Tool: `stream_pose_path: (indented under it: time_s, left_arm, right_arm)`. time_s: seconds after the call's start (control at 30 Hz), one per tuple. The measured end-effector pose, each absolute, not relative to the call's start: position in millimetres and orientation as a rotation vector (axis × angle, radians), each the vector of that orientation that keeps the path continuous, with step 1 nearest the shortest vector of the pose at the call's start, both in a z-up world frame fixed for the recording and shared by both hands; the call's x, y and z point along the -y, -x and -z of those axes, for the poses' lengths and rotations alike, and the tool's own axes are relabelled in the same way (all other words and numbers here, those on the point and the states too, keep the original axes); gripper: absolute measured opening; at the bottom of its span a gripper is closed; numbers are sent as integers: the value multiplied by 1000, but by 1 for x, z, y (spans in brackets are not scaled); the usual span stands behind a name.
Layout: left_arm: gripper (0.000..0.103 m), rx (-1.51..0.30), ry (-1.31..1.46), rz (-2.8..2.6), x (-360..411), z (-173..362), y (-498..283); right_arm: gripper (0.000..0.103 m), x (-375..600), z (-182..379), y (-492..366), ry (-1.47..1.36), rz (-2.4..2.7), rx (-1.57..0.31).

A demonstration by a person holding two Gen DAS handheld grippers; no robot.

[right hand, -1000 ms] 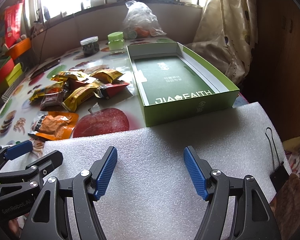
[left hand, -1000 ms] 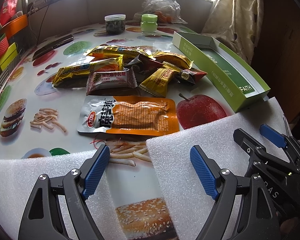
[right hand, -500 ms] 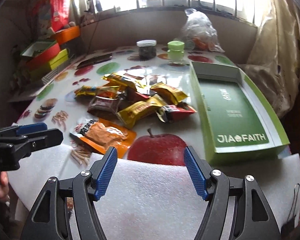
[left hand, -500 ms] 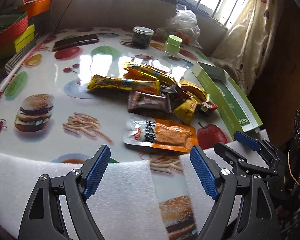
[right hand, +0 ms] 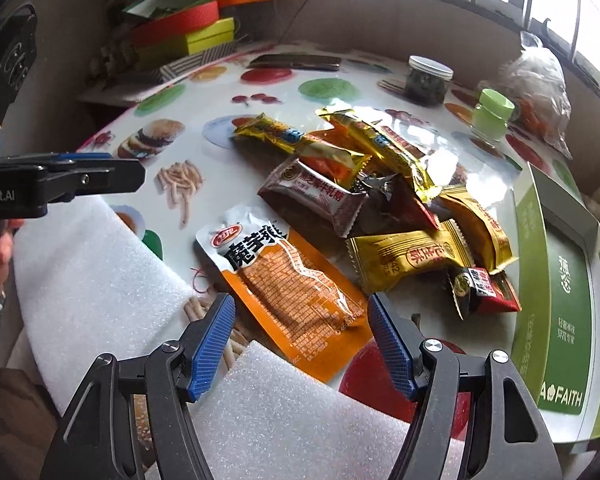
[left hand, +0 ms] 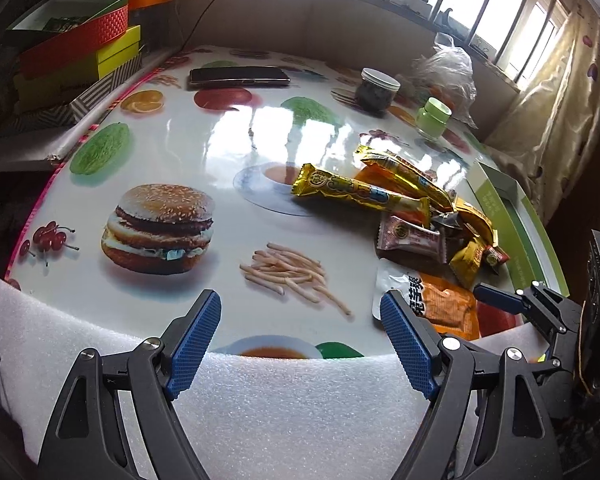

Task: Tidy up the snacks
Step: 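Move the right tool toward the orange konjac snack packet in the pile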

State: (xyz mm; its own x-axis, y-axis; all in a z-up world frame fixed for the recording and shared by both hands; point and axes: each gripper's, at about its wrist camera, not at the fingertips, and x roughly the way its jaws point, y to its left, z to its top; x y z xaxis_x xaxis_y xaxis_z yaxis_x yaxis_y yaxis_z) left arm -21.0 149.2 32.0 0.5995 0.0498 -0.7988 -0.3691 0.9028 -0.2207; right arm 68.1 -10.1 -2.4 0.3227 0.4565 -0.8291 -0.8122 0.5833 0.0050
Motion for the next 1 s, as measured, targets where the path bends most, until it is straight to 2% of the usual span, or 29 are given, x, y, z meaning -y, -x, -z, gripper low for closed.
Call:
stream_pose_path:
  time_s: [0.23, 0.5, 0.83, 1.0]
  left_arm:
    - [82, -915, 408, -253, -156, -28, 15]
    - [82, -920, 429, -263, -163, -25, 13]
    - [82, -932, 443, -255, -164, -21, 10]
    - [82, -932, 446, -260, -165, -20, 8]
  right_arm:
    - [69, -7, 7, -68, 556, -912, -886]
    - [70, -5, 10, -90, 456, -864, -946]
    - [58, -6, 7, -92, 429, -831, -957]
    - [48, -1, 2, -91, 389, -813, -947]
